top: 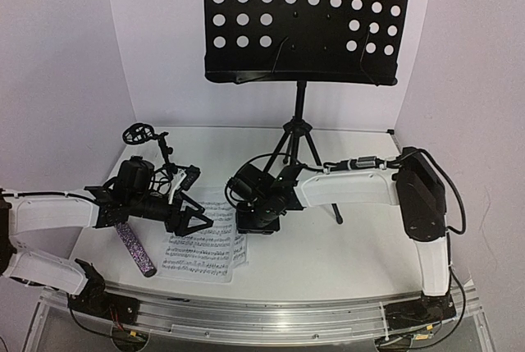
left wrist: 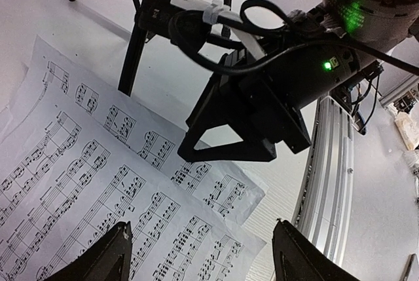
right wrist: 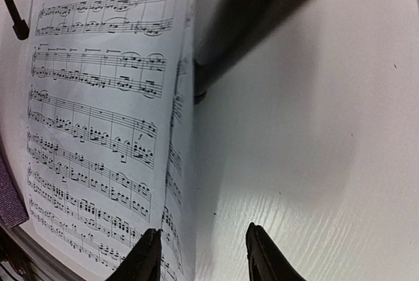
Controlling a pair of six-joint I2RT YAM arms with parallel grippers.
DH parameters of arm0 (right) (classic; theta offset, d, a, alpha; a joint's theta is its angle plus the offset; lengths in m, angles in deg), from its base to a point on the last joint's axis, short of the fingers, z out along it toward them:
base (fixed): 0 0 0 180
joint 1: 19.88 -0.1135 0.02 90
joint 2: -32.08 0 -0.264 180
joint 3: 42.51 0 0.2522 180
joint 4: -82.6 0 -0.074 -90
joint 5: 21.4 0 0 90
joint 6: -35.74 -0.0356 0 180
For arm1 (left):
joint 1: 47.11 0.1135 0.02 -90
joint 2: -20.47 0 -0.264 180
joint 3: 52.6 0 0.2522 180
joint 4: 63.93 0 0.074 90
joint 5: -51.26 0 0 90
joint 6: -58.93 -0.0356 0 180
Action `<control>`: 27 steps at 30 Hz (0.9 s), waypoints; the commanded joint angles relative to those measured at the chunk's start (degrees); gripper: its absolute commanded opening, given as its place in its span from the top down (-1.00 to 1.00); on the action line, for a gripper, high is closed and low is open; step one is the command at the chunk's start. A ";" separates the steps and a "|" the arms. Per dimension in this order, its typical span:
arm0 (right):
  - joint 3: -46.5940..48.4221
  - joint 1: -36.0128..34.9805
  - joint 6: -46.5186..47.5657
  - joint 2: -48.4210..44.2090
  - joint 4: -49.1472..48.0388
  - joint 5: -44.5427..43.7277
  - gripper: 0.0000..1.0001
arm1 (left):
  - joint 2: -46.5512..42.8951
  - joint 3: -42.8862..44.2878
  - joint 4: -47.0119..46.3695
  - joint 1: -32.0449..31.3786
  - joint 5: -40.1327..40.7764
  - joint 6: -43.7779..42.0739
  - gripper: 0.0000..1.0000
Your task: Set up the instrument practice props
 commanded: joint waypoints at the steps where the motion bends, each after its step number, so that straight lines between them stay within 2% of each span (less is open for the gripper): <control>1: 4.01 0.72 1.46 3.40 -0.45 3.87 0.24 | -1.61 -1.46 -5.71 0.20 0.27 2.19 -0.45; 3: 4.35 0.84 2.65 3.83 -0.61 4.70 0.35 | -1.50 -1.86 -6.24 0.17 0.66 2.69 -0.44; 9: 2.62 0.94 3.46 1.83 -0.69 3.29 0.97 | -0.09 -3.54 -7.08 0.22 3.01 8.79 -0.38; 15: 3.48 0.66 6.55 -1.69 1.55 3.15 1.00 | 1.29 -6.49 -9.17 0.22 5.52 18.24 -0.37; 20: 7.84 -1.65 10.50 -5.57 12.77 -3.00 1.00 | 1.97 -6.56 -9.71 0.24 6.83 21.24 -0.38; 27: 25.29 -6.13 17.86 -1.74 35.56 -13.88 1.00 | 1.68 -3.76 -9.17 0.23 6.90 19.28 -0.38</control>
